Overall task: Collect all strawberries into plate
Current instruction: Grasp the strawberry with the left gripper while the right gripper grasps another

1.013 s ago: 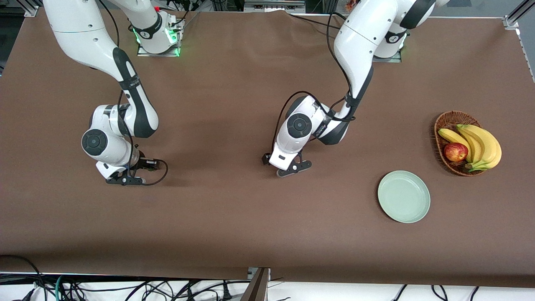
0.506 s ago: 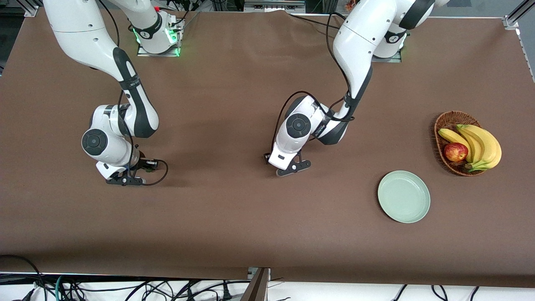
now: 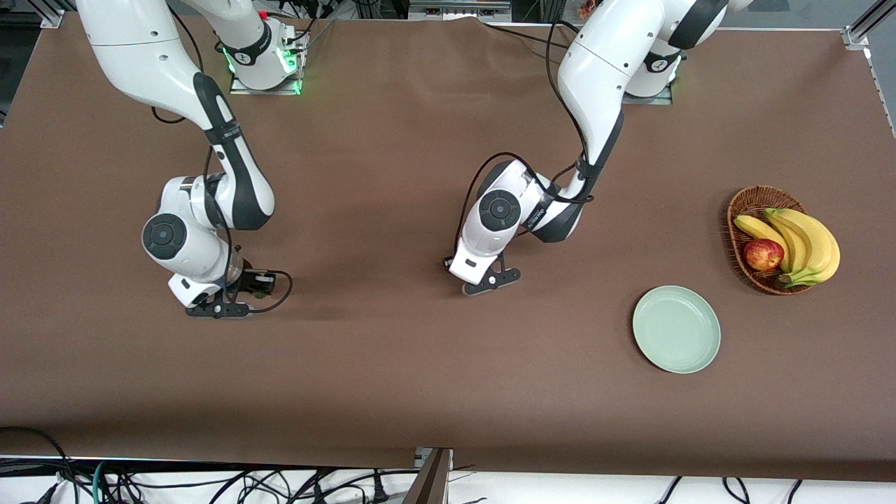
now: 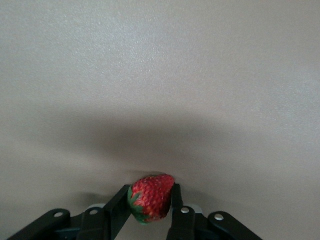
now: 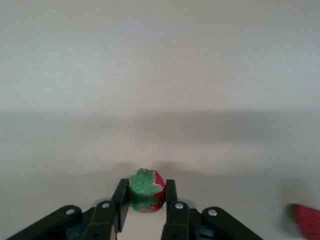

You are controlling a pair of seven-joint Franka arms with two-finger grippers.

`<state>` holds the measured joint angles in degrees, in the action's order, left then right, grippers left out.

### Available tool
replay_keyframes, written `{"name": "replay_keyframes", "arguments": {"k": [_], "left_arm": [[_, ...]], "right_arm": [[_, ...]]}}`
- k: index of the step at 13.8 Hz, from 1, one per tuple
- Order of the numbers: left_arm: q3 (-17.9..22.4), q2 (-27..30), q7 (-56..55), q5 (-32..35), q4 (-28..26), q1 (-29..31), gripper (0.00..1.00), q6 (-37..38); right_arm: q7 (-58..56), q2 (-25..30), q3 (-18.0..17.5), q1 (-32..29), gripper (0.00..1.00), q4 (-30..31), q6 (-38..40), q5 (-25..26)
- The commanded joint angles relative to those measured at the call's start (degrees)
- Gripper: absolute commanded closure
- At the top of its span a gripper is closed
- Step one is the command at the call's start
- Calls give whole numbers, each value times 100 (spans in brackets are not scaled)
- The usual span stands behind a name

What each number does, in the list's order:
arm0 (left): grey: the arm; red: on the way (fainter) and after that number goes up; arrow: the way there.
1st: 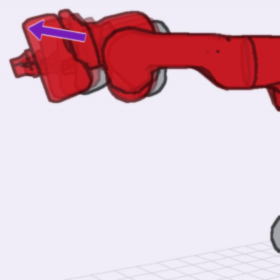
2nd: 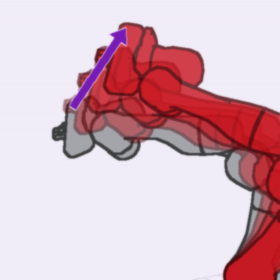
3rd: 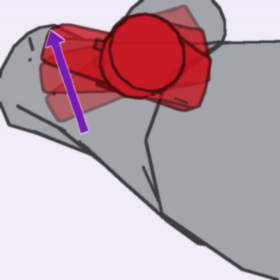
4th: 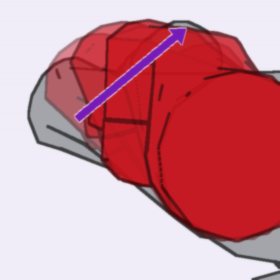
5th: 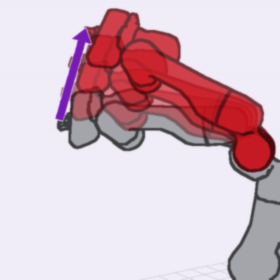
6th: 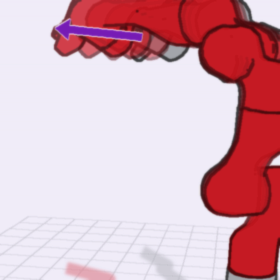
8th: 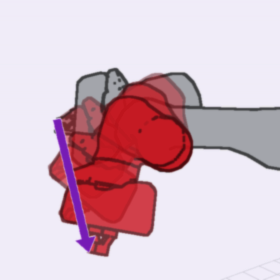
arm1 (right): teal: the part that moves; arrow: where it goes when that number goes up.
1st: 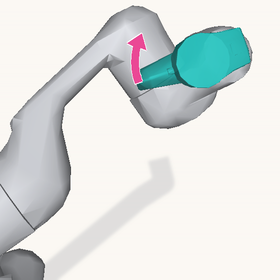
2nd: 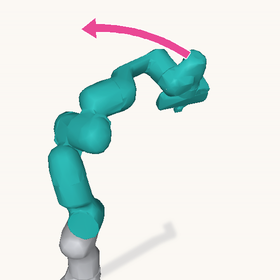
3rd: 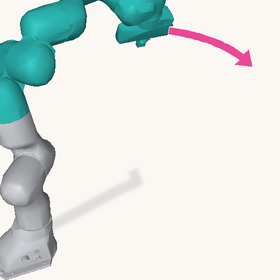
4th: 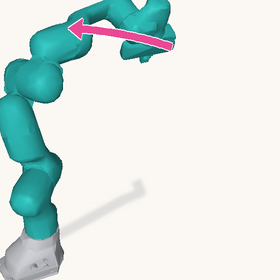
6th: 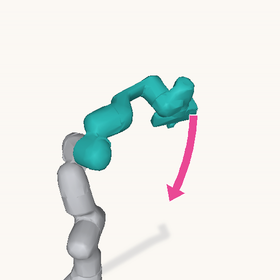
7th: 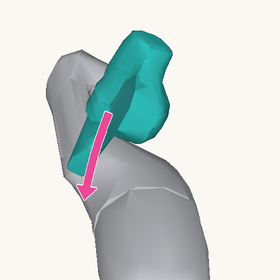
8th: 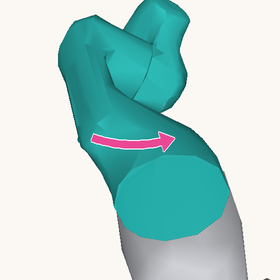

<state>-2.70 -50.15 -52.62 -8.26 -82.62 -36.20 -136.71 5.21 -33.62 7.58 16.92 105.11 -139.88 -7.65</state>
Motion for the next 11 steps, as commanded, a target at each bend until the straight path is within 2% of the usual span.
{"name": "replay_keyframes", "arguments": {"k": [1, 4, 7, 9, 11], "left_arm": [[50, -47, 42, 9, 96, -54, 100, 31], [129, 31, 356, 9, 114, 34, 100, 127], [129, 181, 998, 18, 193, 411, 100, 547], [129, 260, 1542, 280, 421, 648, 100, 1065], [120, 496, 2104, 518, 422, 1034, 100, 1392]], "right_arm": [[514, 101, -291, 22, 69, -95, 75, -132], [1462, 92, -739, 101, 69, -324, 75, -132], [2308, -22, -767, 496, 69, -605, 66, -123], [2773, -127, -775, 741, 69, -780, 66, -132], [3536, -302, -775, 1136, 69, -1087, 57, -123]]}}
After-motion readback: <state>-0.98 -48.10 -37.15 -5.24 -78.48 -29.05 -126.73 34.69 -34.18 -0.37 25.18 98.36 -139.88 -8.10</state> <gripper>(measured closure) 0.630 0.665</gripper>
